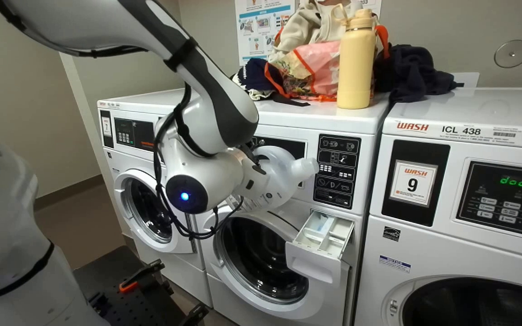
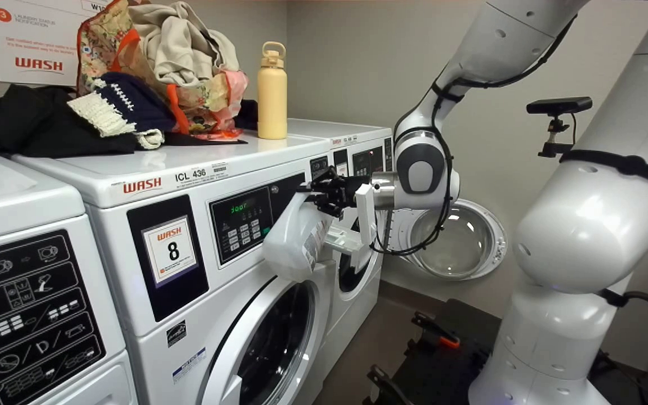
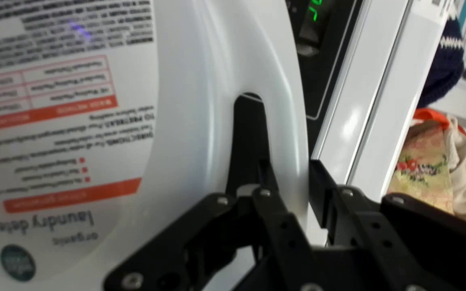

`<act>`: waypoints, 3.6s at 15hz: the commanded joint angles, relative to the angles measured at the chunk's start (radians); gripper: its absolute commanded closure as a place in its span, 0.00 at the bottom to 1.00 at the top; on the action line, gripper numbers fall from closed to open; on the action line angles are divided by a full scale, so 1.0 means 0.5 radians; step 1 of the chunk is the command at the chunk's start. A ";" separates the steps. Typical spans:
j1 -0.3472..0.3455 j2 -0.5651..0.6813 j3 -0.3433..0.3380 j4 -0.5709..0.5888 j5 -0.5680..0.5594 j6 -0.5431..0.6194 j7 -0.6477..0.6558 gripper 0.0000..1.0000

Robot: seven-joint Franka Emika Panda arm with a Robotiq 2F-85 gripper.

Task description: Pour some liquid from the white container into the washing machine soap chamber

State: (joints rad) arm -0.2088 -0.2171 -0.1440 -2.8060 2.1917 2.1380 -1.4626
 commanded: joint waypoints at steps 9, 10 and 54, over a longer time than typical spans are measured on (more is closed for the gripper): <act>-0.024 0.036 0.021 0.021 -0.025 0.028 0.013 0.74; -0.024 0.036 0.021 0.021 -0.025 0.028 0.013 0.74; -0.393 0.448 -0.541 0.104 -0.080 -1.173 2.141 0.93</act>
State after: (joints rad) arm -0.4125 0.0222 -0.4248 -2.7677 2.1135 1.5993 -0.4623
